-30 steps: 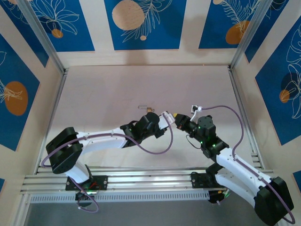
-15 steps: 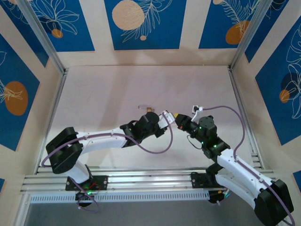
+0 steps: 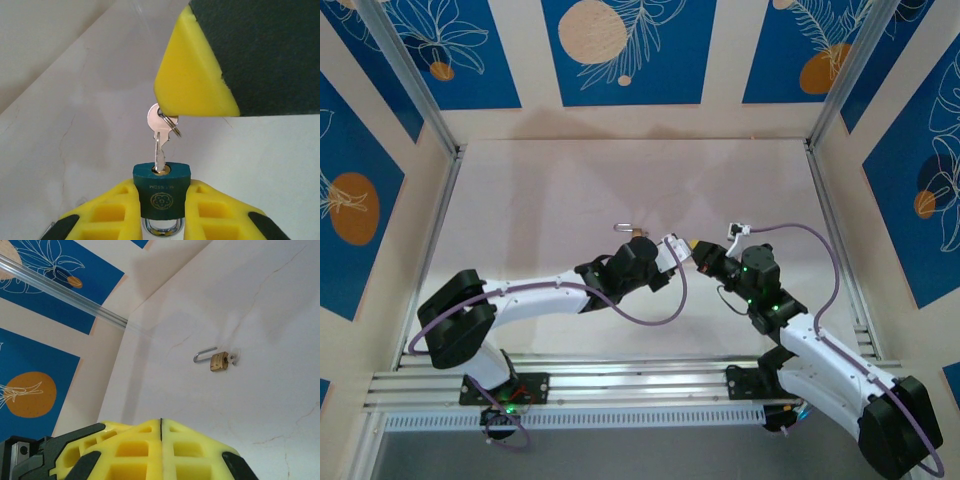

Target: Unlock with the key

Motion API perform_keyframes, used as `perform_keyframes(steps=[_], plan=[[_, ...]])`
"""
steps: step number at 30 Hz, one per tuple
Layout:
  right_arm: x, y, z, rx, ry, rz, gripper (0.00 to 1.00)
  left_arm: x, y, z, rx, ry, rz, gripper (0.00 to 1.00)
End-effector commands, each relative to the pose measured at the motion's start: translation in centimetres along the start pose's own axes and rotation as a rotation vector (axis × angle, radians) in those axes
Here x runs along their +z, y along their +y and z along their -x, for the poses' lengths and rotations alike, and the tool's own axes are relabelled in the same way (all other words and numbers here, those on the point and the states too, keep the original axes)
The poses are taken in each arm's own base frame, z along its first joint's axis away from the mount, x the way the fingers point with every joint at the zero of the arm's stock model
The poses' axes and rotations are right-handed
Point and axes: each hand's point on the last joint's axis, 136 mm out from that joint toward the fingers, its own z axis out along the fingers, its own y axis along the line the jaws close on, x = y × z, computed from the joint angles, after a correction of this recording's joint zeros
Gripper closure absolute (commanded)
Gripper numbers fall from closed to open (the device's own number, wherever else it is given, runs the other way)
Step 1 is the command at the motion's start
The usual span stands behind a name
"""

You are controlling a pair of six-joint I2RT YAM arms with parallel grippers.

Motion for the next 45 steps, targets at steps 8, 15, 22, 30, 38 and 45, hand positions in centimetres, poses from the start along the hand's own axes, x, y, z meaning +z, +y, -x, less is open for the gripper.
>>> perform_keyframes(steps=[8, 15, 22, 30, 38, 45], plan=[[0.4, 1.1, -0.9, -0.018, 0.058, 0.049, 1.00, 0.1, -0.1, 2.5, -0.025, -0.069, -0.031, 0.82], [0.8, 1.3, -1.7, -0.023, 0.092, 0.062, 1.00, 0.2, 0.0, 2.6, -0.029, -0.074, -0.027, 0.82], [1.1, 1.5, -2.5, -0.034, 0.120, 0.072, 1.00, 0.2, 0.1, 2.8, -0.033, -0.081, -0.016, 0.82], [0.9, 0.7, -3.1, -0.031, 0.131, 0.049, 1.00, -0.3, 0.7, 3.2, -0.049, -0.102, -0.001, 0.82], [0.3, 0.2, -2.8, -0.044, 0.119, 0.033, 1.00, -0.7, 0.4, 3.2, -0.051, -0.103, -0.025, 0.82], [-0.1, -0.2, -2.1, -0.037, 0.097, 0.023, 1.00, -0.9, 0.2, 3.0, -0.046, -0.096, -0.038, 0.82]])
